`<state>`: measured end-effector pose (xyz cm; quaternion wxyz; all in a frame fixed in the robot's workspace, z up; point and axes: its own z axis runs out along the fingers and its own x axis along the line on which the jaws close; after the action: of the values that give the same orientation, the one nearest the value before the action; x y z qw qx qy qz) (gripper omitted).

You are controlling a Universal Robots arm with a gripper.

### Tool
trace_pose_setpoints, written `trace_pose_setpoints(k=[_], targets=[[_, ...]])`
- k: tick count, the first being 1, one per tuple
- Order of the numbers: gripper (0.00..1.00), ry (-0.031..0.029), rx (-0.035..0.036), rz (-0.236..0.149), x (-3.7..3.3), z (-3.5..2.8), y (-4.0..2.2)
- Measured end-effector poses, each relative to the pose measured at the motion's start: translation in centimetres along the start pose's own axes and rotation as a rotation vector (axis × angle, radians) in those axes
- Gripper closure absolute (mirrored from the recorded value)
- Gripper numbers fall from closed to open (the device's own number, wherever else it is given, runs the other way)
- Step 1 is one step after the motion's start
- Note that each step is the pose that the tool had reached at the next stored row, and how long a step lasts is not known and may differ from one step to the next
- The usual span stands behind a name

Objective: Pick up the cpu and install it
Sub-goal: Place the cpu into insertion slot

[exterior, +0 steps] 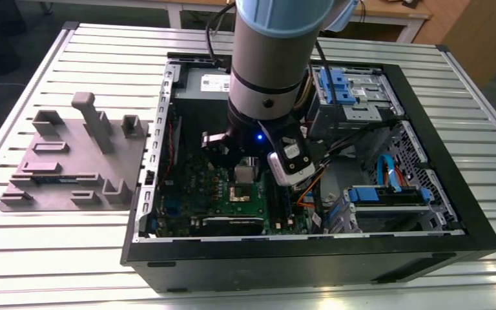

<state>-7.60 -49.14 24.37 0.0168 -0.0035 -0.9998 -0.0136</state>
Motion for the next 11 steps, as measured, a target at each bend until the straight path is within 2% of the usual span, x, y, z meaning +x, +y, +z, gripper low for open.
trace_pose_setpoints(k=[5,11], targets=[[0.53,0.0,0.0,0.0,0.0,0.03,0.0],[0.53,0.0,-0.0001,0.0,-0.04,1.08,-0.03]])
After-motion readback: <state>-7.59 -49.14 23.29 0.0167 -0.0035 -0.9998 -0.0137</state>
